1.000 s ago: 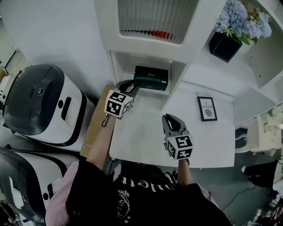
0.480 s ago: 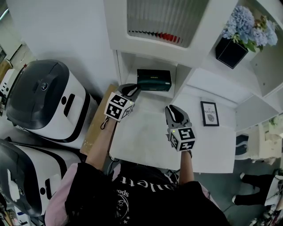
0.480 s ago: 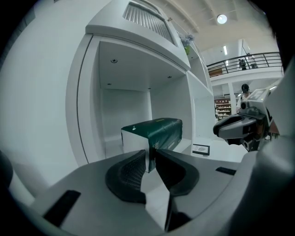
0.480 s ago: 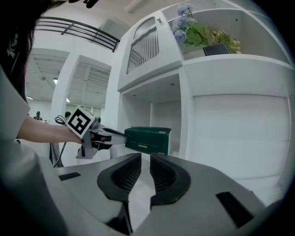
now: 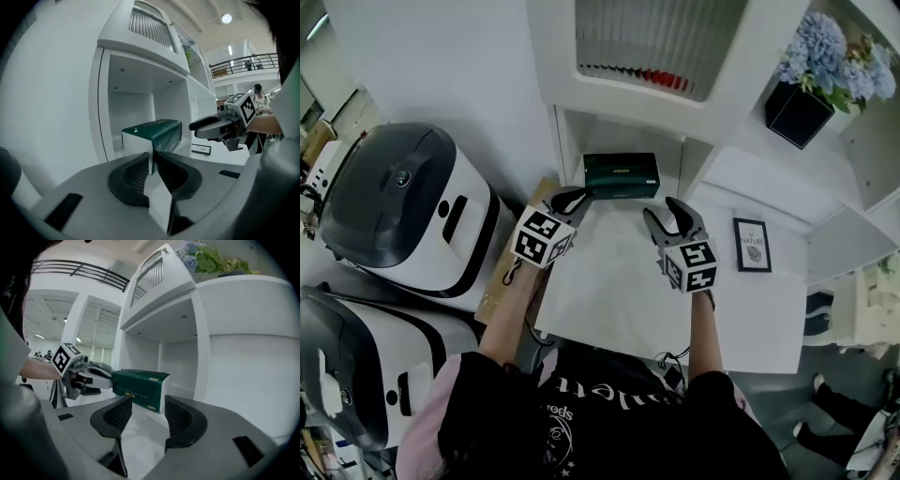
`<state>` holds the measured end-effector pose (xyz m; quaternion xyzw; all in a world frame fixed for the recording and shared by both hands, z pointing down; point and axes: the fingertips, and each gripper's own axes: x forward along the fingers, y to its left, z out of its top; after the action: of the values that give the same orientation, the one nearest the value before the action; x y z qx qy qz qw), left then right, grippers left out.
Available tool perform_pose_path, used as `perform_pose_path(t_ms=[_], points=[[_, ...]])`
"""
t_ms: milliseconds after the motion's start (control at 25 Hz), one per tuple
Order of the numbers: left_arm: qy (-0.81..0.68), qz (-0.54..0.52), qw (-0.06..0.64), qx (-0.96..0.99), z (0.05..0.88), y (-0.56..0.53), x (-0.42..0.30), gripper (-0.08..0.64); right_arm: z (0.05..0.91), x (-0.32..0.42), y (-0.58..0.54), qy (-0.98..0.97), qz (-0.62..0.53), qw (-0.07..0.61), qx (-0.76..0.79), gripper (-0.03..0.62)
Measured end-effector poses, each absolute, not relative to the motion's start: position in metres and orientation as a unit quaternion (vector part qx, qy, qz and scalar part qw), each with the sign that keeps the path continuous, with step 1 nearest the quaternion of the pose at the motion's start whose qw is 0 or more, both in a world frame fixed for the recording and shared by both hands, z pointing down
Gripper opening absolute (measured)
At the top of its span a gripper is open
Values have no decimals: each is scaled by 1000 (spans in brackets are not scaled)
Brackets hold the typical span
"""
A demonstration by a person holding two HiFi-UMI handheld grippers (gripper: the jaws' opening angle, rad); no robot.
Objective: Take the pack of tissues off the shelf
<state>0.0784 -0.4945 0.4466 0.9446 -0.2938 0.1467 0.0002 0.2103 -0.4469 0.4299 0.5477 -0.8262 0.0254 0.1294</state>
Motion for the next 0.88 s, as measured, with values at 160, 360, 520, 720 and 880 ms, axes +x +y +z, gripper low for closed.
perform_pose_path(t_ms=[160, 360, 520, 720, 880], points=[[-300, 150, 2, 942, 449, -490, 68, 69, 432, 203, -462, -830, 24, 136, 540, 225], [-306, 157, 3, 939, 454, -487, 60, 67, 436, 195, -480, -837, 18, 144, 528, 225], [-311, 159, 4, 937, 456, -482, 57, 66, 438, 187, -481, -844, -3, 152, 514, 206], [-316, 167, -9, 934, 454, -475, 51, 65, 439, 181, -468, -841, -9, 155, 518, 191], [-323, 163, -5, 932, 455, -463, 39, 66, 438, 170, -450, -840, -13, 158, 520, 178]])
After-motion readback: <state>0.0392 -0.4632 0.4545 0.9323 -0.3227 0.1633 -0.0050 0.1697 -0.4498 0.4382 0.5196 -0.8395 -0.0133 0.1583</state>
